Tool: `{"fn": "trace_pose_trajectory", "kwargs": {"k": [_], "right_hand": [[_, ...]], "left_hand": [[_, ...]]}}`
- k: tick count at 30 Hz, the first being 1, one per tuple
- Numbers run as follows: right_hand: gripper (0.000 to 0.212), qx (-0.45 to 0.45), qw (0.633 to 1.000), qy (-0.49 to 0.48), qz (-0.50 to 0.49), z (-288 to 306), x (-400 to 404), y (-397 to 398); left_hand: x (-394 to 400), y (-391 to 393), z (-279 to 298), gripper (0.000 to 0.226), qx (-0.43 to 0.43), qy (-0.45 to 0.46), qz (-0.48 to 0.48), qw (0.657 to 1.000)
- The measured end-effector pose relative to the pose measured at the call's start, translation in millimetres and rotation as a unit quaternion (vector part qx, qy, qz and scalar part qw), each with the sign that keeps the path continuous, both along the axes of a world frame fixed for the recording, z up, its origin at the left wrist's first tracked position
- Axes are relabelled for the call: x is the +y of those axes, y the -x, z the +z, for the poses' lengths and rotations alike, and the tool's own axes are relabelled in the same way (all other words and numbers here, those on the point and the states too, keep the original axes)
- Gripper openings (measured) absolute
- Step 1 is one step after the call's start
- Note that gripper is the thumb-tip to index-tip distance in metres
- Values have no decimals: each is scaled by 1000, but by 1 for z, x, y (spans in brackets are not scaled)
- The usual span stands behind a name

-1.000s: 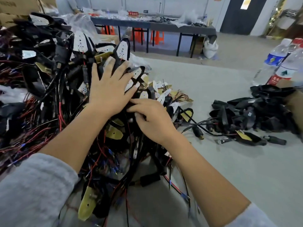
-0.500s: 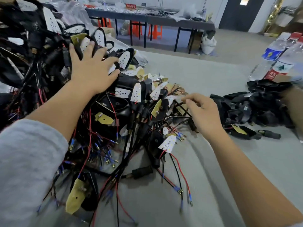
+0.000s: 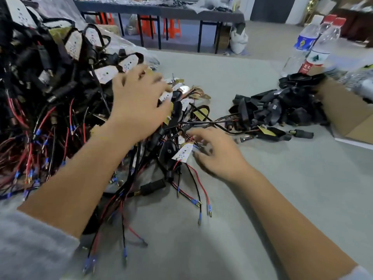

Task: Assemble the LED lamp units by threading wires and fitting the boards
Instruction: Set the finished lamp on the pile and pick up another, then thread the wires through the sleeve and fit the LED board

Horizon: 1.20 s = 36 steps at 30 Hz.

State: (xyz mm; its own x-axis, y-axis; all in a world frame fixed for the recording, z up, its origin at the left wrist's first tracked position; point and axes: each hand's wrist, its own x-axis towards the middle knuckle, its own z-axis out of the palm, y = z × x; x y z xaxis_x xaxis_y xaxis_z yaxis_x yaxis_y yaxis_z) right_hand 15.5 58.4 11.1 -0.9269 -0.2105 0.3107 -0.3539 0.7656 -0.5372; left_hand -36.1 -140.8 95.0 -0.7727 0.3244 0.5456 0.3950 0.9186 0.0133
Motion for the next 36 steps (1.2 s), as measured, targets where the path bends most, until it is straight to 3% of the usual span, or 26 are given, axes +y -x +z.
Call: {"fn": "trace_pose_trajectory", "kwargs": {"k": [2,4,7,9,11,16,20,25,29,32,36], "right_hand": [[41,3,999,-9,44,-1,-3,-3],[29,21,998,-14,49,-2,-2,-4],[23,28,999,-5,24,-2,5,-4],[21,39,999,9,4,-3,9,-3],[20,36,999,29,-24,-3,11,-3],[22,43,992,31,-111,-2,22,2],[29,40,994,-6,-102,-4,24,2],[55,9,988,-141,-62,-9,20,3],[62,-6,971,-228,-70,-16,17,10],[55,61,952,-277,-116,-13,15,11],[33,112,937,-293,-155,-10,16,7]], "left_hand": [[21,-23,-12,26,-40,10,-79,996],[35,-40,-27,27,-125,7,-98,987],[37,-45,-47,54,-224,58,-92,969],[28,-41,-49,73,-268,39,-113,956],[20,-36,-49,78,-286,5,-130,949],[17,-32,-54,61,-215,73,-102,969],[12,-34,-51,59,-222,46,-98,969],[8,-38,-48,15,-222,18,-103,969],[17,-48,-54,22,-120,92,-54,987],[26,-56,-64,27,-48,135,-6,990],[49,-60,-66,28,-102,163,83,978]]}}
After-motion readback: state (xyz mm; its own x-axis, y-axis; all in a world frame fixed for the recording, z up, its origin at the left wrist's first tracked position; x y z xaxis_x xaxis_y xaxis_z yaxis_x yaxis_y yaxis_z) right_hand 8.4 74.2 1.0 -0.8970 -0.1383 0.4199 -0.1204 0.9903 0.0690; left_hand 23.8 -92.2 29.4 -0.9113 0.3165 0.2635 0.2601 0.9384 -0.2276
